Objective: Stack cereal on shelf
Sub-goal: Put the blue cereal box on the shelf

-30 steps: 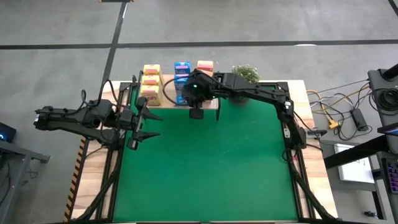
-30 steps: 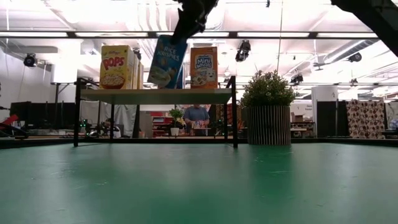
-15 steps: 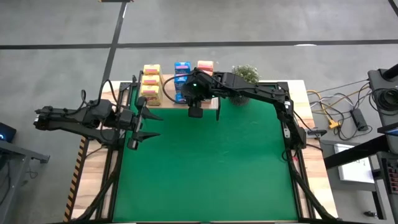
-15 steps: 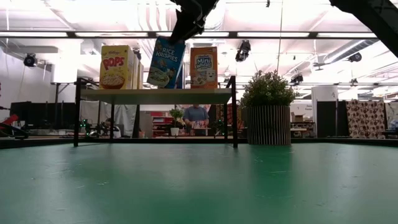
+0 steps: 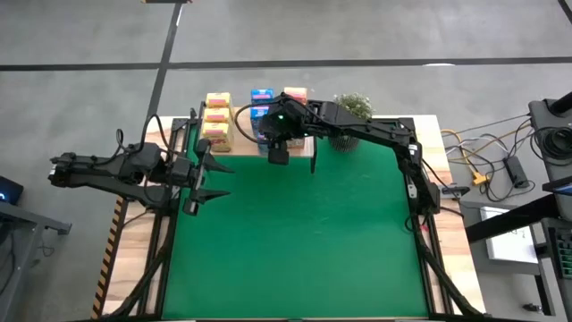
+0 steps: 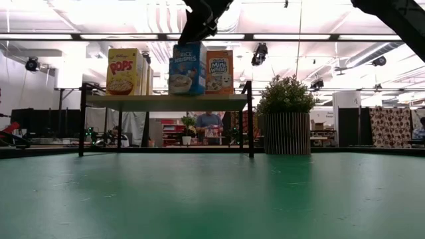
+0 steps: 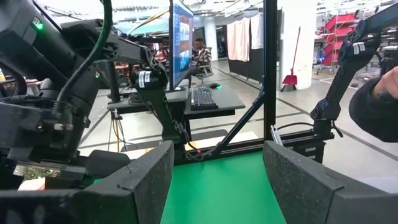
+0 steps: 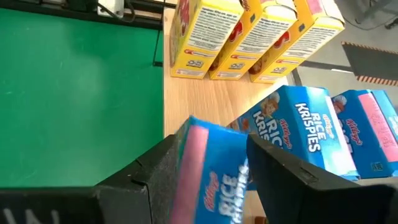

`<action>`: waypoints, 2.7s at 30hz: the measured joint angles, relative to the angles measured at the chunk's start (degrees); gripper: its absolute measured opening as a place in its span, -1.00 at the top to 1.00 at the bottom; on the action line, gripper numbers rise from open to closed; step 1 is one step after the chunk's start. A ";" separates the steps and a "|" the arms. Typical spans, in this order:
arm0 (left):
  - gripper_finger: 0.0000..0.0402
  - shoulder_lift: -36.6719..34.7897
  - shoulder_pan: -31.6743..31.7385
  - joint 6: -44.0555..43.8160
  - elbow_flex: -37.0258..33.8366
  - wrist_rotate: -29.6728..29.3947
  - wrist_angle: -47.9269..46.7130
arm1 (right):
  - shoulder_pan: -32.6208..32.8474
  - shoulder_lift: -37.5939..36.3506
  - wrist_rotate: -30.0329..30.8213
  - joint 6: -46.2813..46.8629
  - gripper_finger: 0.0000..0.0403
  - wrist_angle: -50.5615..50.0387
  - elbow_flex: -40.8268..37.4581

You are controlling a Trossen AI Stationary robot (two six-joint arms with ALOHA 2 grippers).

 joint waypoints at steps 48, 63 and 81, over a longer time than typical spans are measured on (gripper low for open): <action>-0.15 0.13 -0.02 0.99 0.04 0.00 -0.49 | 2.84 -3.21 6.03 0.20 0.94 -5.48 -4.40; -0.15 0.13 -0.01 1.03 0.04 0.00 -0.49 | 2.47 -3.13 10.95 -4.60 0.94 0.44 -8.17; -0.15 0.20 -0.02 1.56 0.16 0.00 0.07 | 4.66 -4.10 1.73 -2.08 0.94 1.54 -8.45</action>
